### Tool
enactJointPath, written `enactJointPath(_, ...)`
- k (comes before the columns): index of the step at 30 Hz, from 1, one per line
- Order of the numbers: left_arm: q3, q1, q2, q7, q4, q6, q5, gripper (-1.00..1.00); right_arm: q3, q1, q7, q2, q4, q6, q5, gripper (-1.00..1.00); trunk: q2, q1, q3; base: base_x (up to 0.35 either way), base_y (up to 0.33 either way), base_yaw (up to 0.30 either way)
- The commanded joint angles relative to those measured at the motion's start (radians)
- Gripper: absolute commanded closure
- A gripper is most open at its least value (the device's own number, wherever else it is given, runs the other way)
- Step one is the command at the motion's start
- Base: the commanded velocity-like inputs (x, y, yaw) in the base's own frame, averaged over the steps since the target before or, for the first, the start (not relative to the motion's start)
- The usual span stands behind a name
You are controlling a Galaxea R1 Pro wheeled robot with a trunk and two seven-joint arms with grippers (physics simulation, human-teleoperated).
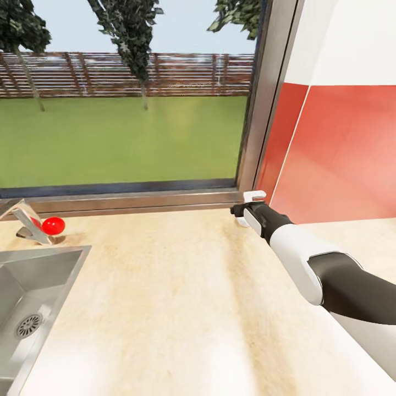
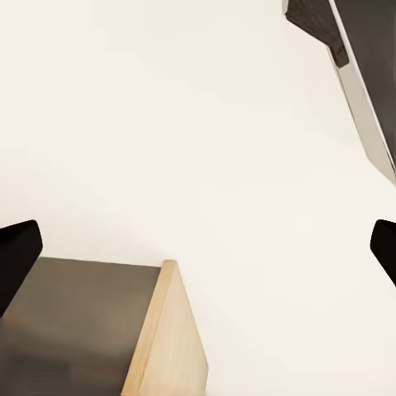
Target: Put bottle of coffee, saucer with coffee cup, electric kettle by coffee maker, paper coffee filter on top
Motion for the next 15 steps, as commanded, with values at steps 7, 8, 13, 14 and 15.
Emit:
enactJointPath(7,0.008,0.000,0.000,0.002,-0.001,-0.002,-0.011,-1.00,0.007,-0.001,-0.005,0.003,-0.012,0.006,-0.010,-1.00,-0.002,0.000,-0.013,0.000,0.000,0.088)
enactJointPath(8,0.008,0.000,0.000,0.002,-0.001,-0.002,-0.011,-1.00,0.007,-0.001,-0.005,0.003,-0.013,0.007,-0.011,-1.00,-0.002,0.000,-0.014,0.000,0.000,0.112)
enactJointPath(13,0.008,0.002,0.000,0.002,-0.001,-0.002,-0.011,-1.00,0.007,-0.001,-0.004,0.004,-0.014,0.006,-0.011,-1.00,-0.002,0.000,-0.022,0.000,0.000,0.119)
enactJointPath(14,0.008,0.002,0.000,0.002,-0.001,-0.002,-0.011,-1.00,0.007,-0.001,-0.004,0.004,-0.014,0.006,-0.011,-1.00,-0.002,0.000,-0.024,0.000,0.000,0.128)
enactJointPath(15,0.008,0.002,0.000,0.002,-0.001,-0.002,-0.011,-1.00,0.007,-0.001,-0.004,0.003,-0.014,0.007,-0.011,-1.00,-0.002,0.000,-0.025,0.000,0.000,0.129)
